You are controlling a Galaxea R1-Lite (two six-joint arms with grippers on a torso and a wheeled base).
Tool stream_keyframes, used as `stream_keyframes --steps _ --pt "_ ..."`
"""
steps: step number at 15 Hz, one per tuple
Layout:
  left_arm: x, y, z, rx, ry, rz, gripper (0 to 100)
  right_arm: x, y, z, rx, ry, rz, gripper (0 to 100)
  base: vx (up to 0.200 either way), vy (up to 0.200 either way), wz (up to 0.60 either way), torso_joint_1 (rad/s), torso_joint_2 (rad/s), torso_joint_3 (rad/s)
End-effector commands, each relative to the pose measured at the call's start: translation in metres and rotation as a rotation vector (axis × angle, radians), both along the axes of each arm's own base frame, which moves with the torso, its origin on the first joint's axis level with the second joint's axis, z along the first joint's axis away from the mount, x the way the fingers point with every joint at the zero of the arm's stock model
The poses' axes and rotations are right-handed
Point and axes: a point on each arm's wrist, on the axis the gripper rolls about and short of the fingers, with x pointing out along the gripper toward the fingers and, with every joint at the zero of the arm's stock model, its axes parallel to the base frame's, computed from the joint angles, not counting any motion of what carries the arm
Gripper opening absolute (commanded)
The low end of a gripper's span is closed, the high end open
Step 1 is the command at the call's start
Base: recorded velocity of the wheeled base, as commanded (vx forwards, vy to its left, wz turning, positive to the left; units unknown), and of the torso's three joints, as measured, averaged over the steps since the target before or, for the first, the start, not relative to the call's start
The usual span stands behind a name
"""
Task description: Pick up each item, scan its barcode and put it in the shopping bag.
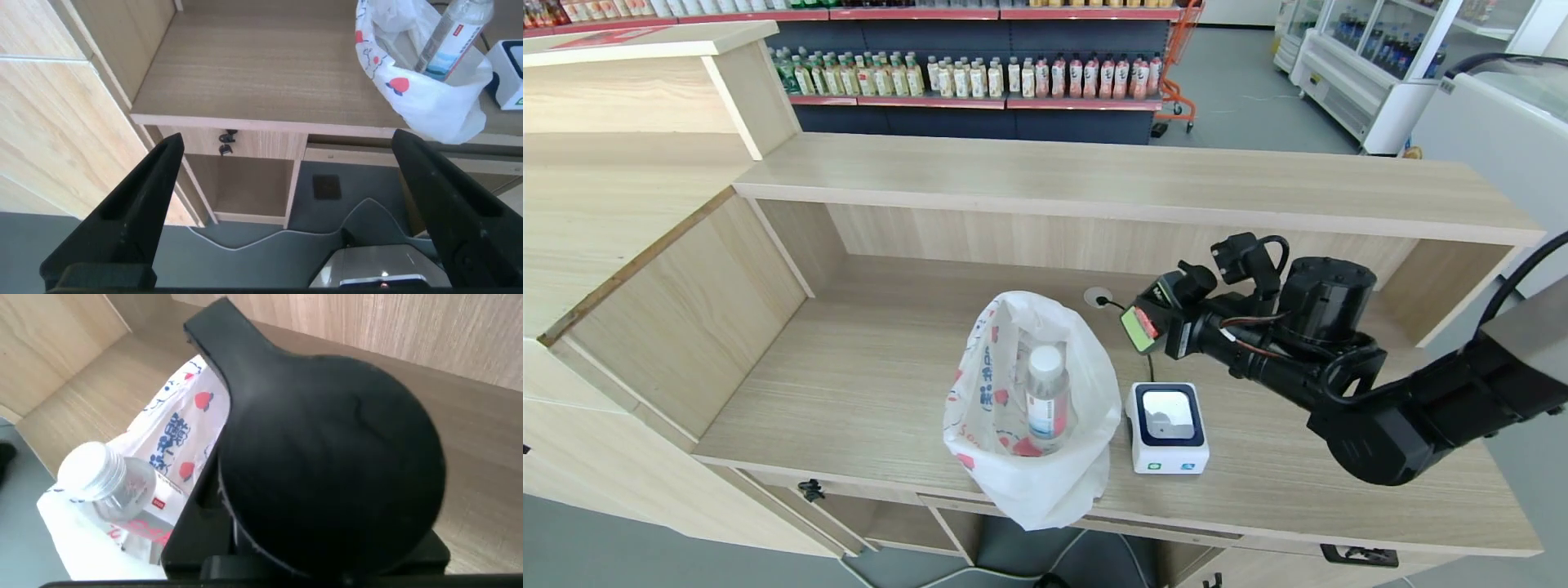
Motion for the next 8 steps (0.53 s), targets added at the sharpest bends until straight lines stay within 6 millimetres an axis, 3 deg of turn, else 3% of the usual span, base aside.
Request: stream_keyframes --steps 1,5,8 --pt "0.000 0.000 0.000 -0.001 0.001 -0.001 100 0.013 0.006 -0.011 -0.036 -0.011 0.002 0 0.000 0.200 0.00 0.002 0.00 0.002" --pt "0.000 0.000 0.000 -0.001 0.000 0.001 100 0.055 0.026 -0.024 -0.055 -0.028 0.008 0 0.000 0.000 0.00 0.000 0.00 0.000" --pt "0.000 0.000 0.000 -0.001 0.000 0.001 100 0.062 0.031 -0.032 -0.063 -0.003 0.030 0 0.000 0.000 0.00 0.000 0.00 0.000"
